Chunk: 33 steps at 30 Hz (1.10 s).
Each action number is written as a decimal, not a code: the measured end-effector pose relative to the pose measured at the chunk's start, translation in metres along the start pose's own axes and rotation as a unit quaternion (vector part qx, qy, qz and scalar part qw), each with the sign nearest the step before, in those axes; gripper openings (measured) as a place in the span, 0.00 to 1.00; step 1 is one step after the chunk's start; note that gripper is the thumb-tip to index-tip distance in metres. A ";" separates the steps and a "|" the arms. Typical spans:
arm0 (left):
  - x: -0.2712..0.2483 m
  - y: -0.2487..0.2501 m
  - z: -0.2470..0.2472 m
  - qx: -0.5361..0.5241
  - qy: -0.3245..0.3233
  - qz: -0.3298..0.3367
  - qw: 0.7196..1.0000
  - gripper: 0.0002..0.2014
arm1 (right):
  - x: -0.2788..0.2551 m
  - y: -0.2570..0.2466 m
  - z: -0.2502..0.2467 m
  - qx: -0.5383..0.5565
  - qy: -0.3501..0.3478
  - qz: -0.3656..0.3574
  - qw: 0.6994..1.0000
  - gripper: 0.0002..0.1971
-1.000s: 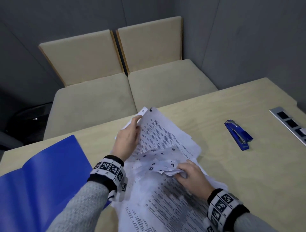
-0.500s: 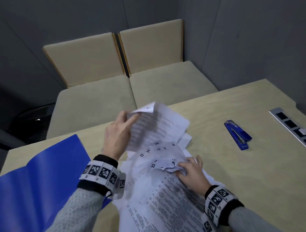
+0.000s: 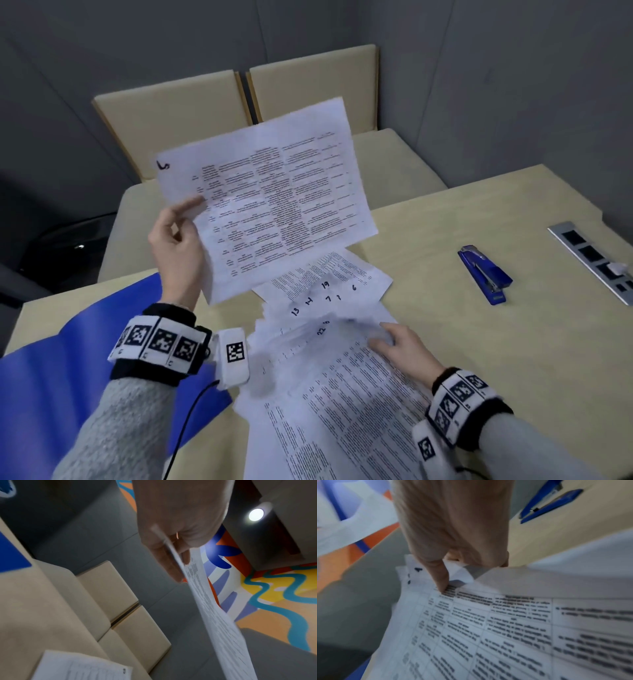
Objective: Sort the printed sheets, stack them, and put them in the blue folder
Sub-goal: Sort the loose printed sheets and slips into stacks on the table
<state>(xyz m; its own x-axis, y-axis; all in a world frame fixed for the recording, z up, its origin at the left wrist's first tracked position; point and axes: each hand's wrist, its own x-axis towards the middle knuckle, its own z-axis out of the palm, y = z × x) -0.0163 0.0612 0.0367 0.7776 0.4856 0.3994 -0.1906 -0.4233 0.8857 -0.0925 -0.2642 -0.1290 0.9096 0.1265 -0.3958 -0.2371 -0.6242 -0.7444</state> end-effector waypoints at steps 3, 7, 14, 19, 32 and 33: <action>-0.007 -0.011 -0.013 -0.017 -0.021 -0.043 0.999 0.18 | 0.012 0.016 -0.004 0.064 -0.050 0.018 0.997 0.34; -0.011 -0.025 -0.039 -0.019 -0.052 -0.065 0.996 0.19 | -0.008 -0.020 -0.021 0.167 -0.062 -0.026 0.984 0.13; 0.001 -0.018 -0.054 -0.004 -0.085 -0.071 0.994 0.20 | -0.045 -0.032 -0.040 0.150 -0.028 -0.141 0.978 0.25; -0.019 0.015 -0.018 -0.044 -0.322 -0.062 0.944 0.19 | -0.058 -0.081 -0.057 0.042 0.038 -0.236 0.970 0.15; -0.083 -0.032 0.080 0.001 -0.592 -0.181 0.785 0.09 | -0.033 -0.054 -0.049 0.143 0.013 -0.077 0.987 0.05; -0.083 -0.037 0.089 0.025 -0.561 -0.171 0.810 0.08 | -0.033 -0.045 -0.049 0.116 0.014 -0.083 0.990 0.04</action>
<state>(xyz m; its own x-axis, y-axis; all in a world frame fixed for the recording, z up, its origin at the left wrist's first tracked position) -0.0207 -0.0317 -0.0506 0.8403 -0.4075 -0.3575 0.1527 -0.4548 0.8774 -0.0953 -0.2780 -0.0556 0.9511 0.1886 -0.2446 -0.1524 -0.4021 -0.9028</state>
